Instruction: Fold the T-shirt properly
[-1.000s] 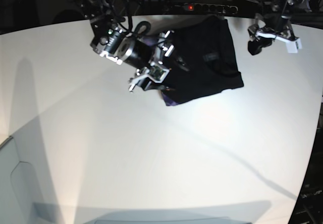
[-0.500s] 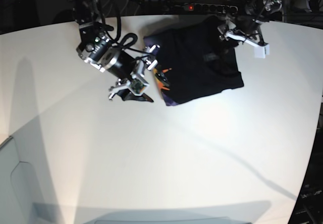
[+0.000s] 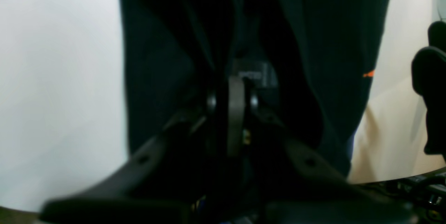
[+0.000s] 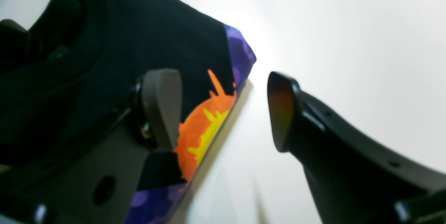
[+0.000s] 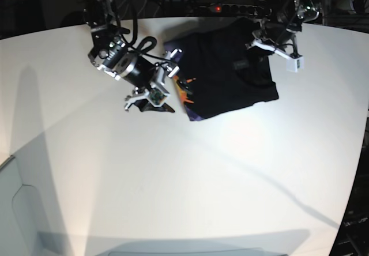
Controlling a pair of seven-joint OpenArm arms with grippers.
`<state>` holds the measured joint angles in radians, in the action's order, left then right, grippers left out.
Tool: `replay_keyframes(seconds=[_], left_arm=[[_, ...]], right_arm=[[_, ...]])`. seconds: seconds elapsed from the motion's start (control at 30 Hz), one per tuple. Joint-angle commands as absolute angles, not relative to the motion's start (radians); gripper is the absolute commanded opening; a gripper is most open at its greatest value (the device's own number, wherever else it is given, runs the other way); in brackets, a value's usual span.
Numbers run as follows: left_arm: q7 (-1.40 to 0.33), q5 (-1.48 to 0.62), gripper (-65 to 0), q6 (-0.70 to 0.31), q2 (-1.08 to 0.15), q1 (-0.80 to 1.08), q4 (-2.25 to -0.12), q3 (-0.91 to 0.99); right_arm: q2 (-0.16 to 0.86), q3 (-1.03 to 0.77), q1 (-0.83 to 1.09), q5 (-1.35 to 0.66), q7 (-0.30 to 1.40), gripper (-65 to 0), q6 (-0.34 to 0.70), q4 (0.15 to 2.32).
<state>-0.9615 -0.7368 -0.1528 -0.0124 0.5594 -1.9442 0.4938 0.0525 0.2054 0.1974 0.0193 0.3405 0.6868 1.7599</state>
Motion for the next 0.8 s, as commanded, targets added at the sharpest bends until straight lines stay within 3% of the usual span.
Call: replay_keyframes(seconds=[0.0, 0.77], left_arm=[[-0.954, -0.753, -63.7, -0.156, -0.024, 0.565, -1.959, 0.496], [-0.964, -0.891, -65.0, -0.160, -0.031, 0.572, -1.992, 0.860]], right_arm=[[0.051, 0.205, 0.189, -0.002, 0.312, -25.2, 0.698, 1.776], [0.025, 0.213, 0.177, -0.002, 0.312, -25.2, 0.698, 1.742]])
